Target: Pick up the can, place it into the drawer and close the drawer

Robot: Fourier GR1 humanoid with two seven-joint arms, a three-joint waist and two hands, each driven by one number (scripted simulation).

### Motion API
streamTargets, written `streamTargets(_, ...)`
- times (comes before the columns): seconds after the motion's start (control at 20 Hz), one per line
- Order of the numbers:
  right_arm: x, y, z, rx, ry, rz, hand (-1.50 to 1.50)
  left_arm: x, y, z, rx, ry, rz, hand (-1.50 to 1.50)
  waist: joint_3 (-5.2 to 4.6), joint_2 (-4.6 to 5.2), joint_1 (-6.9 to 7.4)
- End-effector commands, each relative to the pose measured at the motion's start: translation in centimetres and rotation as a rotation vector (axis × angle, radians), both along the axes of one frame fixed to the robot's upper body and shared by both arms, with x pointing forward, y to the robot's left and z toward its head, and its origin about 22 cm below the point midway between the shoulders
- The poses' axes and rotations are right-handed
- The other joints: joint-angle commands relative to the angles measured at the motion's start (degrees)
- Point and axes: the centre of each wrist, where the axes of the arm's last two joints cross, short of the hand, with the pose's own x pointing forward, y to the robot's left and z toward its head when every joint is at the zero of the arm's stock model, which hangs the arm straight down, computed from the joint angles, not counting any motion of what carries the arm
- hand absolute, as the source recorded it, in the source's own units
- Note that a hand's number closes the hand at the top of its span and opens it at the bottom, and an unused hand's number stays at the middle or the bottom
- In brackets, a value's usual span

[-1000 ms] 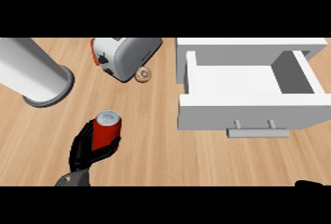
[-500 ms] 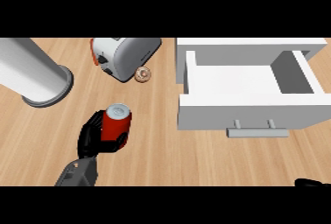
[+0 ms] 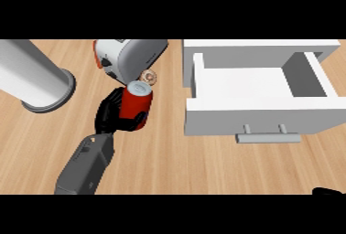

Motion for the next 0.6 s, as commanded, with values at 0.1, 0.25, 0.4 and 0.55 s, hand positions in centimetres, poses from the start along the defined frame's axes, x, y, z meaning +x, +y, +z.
streamTargets(0.1, 0.8, -1.6, 0.6, -0.012, 0.007, -0.012, -1.5, 2.3, -2.7, 5.0, 0.032, -0.038, -0.084, 1.5, 0.07, -0.32, 0.77)
streamTargets(0.25, 0.5, -0.4, 0.3, -0.01, 0.006, -0.018, -1.5, 4.9, -4.2, 8.5, 0.063, -0.079, -0.105, 1.5, 0.03, -0.12, 0.14)
streamTargets(0.4, 0.9, -0.4, 1.6, 0.0, -0.002, -0.023, -1.5, 4.8, -7.6, 11.0, 0.06, -0.084, -0.139, 1.5, 0.03, -0.23, 0.37)
streamTargets(0.55, -1.2, 0.3, 0.9, 0.002, -0.02, -0.033, -1.5, 5.4, -9.0, 15.6, 0.071, -0.081, -0.169, 1.5, 0.06, -0.47, 0.45)
